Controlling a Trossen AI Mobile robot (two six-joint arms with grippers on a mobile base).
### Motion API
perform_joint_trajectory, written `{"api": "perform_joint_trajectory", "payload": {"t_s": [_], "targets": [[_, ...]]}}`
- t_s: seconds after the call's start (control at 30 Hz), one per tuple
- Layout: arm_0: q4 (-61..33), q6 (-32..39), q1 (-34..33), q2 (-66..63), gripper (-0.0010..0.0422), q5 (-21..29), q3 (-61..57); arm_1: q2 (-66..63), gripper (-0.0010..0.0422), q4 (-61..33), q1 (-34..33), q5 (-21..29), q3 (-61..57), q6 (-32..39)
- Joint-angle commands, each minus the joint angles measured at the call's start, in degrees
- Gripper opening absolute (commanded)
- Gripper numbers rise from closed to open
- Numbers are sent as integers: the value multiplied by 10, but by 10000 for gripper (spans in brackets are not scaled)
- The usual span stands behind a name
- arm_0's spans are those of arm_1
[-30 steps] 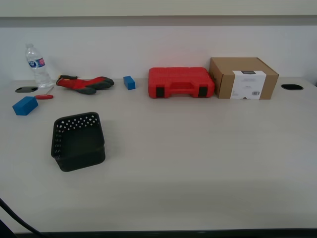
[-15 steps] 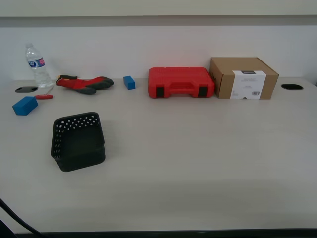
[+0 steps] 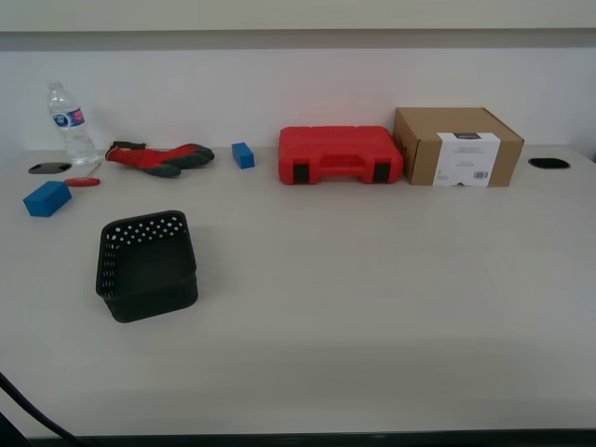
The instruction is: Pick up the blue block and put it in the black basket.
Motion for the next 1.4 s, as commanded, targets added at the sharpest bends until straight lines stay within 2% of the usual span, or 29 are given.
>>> {"api": "perform_joint_trajectory", "payload": {"t_s": [0.03,0.53,0.63,0.7,0.77,0.83,1.0,1.13,1.23,1.4], "targets": [[1,0,0,0,0,0,1,0,0,2,0,0,0,0],[1,0,0,0,0,0,1,0,0,-9,0,-2,-1,13],[1,0,0,0,0,0,1,13,0,-12,1,-50,-1,124],[1,0,0,0,0,-1,1,40,0,-4,4,-119,-1,200],[1,0,0,0,0,-1,1,85,0,19,17,-164,-1,250],[1,0,0,0,0,-1,1,156,0,47,49,-170,5,264],[-1,0,0,0,0,-1,1,389,0,90,153,-136,74,243],[-1,0,0,0,0,-1,1,536,0,90,194,-97,167,234],[-1,0,0,0,0,-1,1,622,0,50,203,-91,259,239],[-1,0,0,0,0,-1,1,735,0,-93,211,-86,438,273]]}}
